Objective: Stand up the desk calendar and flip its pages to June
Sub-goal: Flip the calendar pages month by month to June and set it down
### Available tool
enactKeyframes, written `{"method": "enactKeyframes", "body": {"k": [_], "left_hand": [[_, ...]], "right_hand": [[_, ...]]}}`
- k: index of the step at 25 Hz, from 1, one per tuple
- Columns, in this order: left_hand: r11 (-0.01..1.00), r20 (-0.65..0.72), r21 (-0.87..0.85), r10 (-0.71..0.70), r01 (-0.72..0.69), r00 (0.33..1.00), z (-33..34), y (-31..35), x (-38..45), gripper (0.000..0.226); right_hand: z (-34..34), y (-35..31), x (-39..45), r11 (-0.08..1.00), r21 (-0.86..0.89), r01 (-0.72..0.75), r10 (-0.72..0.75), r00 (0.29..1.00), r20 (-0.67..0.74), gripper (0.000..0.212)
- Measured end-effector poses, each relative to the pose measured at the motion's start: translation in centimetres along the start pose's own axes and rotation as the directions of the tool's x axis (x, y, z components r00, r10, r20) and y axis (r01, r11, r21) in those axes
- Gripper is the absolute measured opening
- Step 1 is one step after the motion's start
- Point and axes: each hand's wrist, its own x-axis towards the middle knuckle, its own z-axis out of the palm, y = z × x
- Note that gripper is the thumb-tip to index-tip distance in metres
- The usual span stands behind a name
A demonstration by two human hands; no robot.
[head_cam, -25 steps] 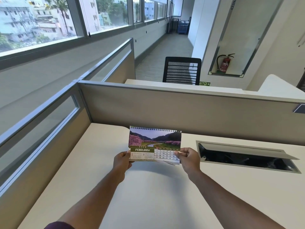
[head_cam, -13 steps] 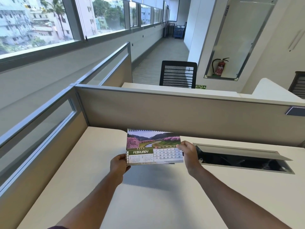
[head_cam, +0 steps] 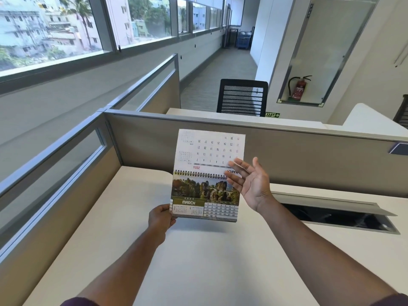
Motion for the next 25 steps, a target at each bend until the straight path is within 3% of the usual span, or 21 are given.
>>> {"method": "enactKeyframes", "body": {"k": [5,9,12,16,19,25], "left_hand": [[1.000,0.007,0.007,-0.009,0.009,1.000,0.0,-0.3,0.4,0.025],[1.000,0.003,-0.006,-0.009,0.009,1.000,0.1,-0.4,0.8,0.021],[1.000,-0.006,-0.011,-0.005,0.005,1.000,0.3,-0.5,0.7,0.020],[1.000,-0.035,-0.005,-0.003,0.003,0.999,0.4,-0.6,0.5,0.017],[1.000,-0.037,-0.010,-0.004,0.003,0.999,0.4,-0.5,0.6,0.017],[1.000,-0.033,-0.027,0.002,-0.003,0.999,0.2,-0.8,0.8,0.018]], "right_hand": [[-1.0,1.3,0.0,0.995,-0.099,0.017,-0.025,0.997,-0.080,0.059],[-2.2,2.5,-0.6,0.981,-0.127,0.146,-0.182,0.920,-0.347,0.043],[-4.0,4.5,-0.8,0.972,-0.229,0.048,-0.152,0.874,-0.461,0.028],[-6.0,7.9,-1.4,0.861,-0.460,-0.217,0.009,0.910,-0.413,0.028],[-6.7,9.7,-1.7,0.729,-0.646,-0.225,-0.011,0.940,-0.340,0.033],[-6.5,9.4,-1.9,0.609,-0.774,-0.176,-0.117,0.945,-0.306,0.030]]}}
